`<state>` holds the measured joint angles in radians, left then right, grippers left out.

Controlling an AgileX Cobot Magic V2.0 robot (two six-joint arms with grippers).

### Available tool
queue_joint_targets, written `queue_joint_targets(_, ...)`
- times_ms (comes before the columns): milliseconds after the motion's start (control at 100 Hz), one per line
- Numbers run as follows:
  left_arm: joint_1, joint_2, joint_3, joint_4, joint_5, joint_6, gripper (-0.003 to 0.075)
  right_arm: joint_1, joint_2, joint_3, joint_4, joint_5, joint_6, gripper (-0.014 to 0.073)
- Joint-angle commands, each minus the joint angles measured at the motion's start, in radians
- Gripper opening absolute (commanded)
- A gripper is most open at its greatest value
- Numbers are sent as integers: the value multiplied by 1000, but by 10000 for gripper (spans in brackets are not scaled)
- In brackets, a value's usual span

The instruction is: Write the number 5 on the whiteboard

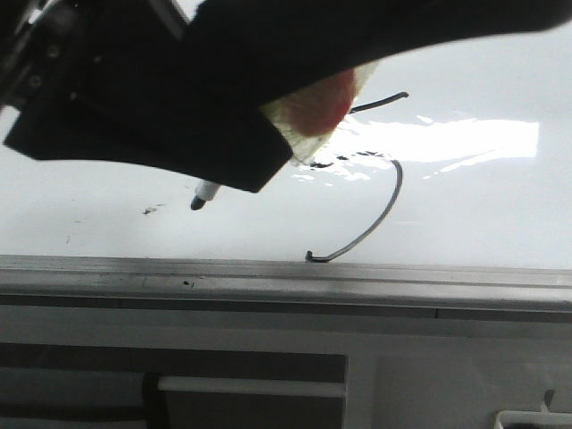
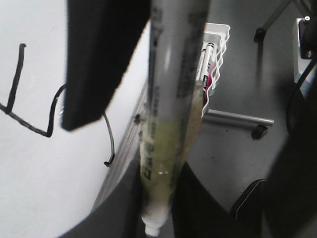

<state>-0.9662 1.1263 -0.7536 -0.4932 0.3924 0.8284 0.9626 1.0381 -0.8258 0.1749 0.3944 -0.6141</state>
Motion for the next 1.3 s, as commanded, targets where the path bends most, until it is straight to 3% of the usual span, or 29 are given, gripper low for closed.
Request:
queue_joint_targets(0, 20, -14, -34, -34, -70, -75, -20, -19, -34, -40, 10, -99, 11, 633)
queue_joint_targets(120, 81, -14, -24, -44, -136, -201, -20, -70, -93, -50, 10, -139, 10, 588)
queue_joint_targets(220, 139, -14, -1, -59, -237, -353, -20, -129, -151, -50, 10, -156, 24, 472)
queue_joint_targets(290, 165, -12, 21, -95, -322, -427, -20, -174, -185, -50, 10, -146, 64, 306)
queue_joint_targets(350, 169, 4, 36, -133, -380, -431, -20, -217, -213, -50, 10, -126, 102, 76)
queue_joint_targets(360, 169, 4, 38, -137, -386, -431, -20, -217, -216, -50, 10, -124, 102, 76)
queue_joint_targets(400, 169, 21, 39, -150, -407, -431, -20, -237, -232, -50, 10, -116, 121, -65)
queue_joint_targets(730, 169, 193, 39, -242, -582, -431, -20, -257, -262, -48, 26, -106, 157, -53)
queue_joint_targets(1170, 169, 247, 39, -293, -591, -431, -16, -257, -262, -38, 37, -94, 157, -53)
queue_joint_targets(1290, 169, 247, 39, -324, -591, -431, 75, -257, -262, -10, 40, -119, 157, -53)
